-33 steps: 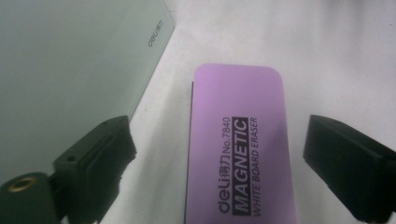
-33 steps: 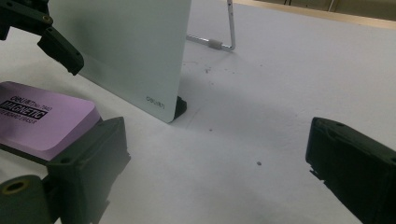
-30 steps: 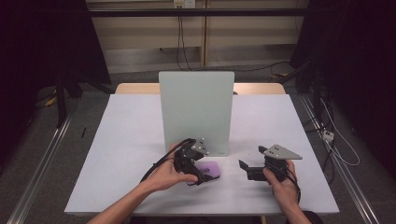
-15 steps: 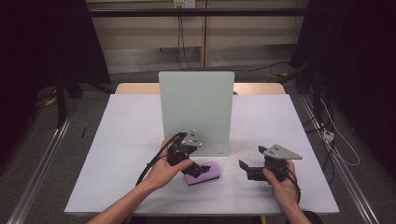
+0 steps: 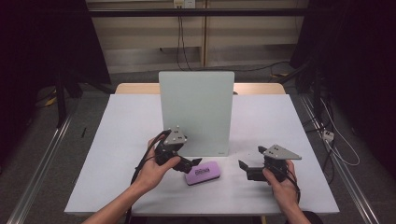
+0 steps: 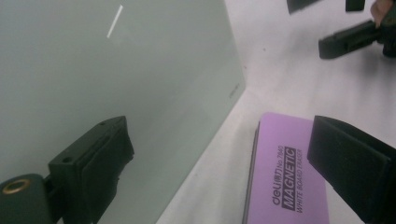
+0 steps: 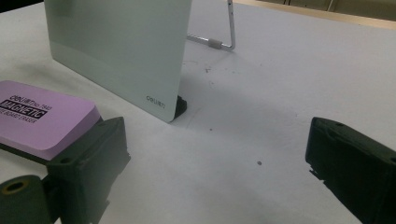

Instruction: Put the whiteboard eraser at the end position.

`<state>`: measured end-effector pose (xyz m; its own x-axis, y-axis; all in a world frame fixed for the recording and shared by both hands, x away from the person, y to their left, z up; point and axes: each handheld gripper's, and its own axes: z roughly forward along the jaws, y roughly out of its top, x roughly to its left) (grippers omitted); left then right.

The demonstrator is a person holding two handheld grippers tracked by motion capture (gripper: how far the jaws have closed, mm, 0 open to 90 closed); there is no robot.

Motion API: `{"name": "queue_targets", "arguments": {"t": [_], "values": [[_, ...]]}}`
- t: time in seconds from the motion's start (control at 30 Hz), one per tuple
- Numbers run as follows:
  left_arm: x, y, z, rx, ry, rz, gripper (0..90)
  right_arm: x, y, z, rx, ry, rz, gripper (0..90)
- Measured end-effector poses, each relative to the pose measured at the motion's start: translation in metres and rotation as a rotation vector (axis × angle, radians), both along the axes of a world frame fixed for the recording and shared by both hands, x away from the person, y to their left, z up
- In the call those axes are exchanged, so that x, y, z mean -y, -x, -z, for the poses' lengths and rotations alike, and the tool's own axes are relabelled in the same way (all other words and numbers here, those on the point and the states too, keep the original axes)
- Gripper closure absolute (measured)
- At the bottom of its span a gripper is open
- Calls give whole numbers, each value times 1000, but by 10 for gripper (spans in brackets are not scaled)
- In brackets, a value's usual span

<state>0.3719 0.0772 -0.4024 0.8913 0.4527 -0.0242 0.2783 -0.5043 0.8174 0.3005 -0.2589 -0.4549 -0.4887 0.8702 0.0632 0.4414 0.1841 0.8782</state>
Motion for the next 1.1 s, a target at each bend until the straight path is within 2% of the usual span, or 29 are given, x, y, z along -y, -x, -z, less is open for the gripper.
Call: {"name": "queue_targets", "arguments": {"t": [0.07,0.2,0.23,0.37,0.43,0.53,0.6,0.7,0.73,0.77,1.1], "values": [[-5,0,-1,-6,21,-17,59,-1,0,0,0,-2,0,54],[-15,-1,-4,-1,27,-41,55,0,0,0,0,0,1,53],[-19,-1,-5,-1,45,-56,55,0,0,0,-1,-1,2,53],[-32,2,-7,35,74,-105,57,1,1,0,-1,0,4,53],[-36,2,-6,28,81,-109,57,1,1,1,-2,-1,7,53],[-45,4,-5,32,63,-138,57,2,2,0,-2,0,10,53],[-49,4,-3,22,73,-140,56,2,2,0,-1,2,11,53],[-56,6,-1,10,58,-139,52,2,3,0,-2,3,13,53],[-60,7,-1,16,44,-152,50,2,3,0,-3,2,14,53],[-62,7,0,7,56,-154,51,2,3,0,-4,2,16,53],[-91,14,4,17,52,-244,55,3,4,0,-5,3,18,53]]}}
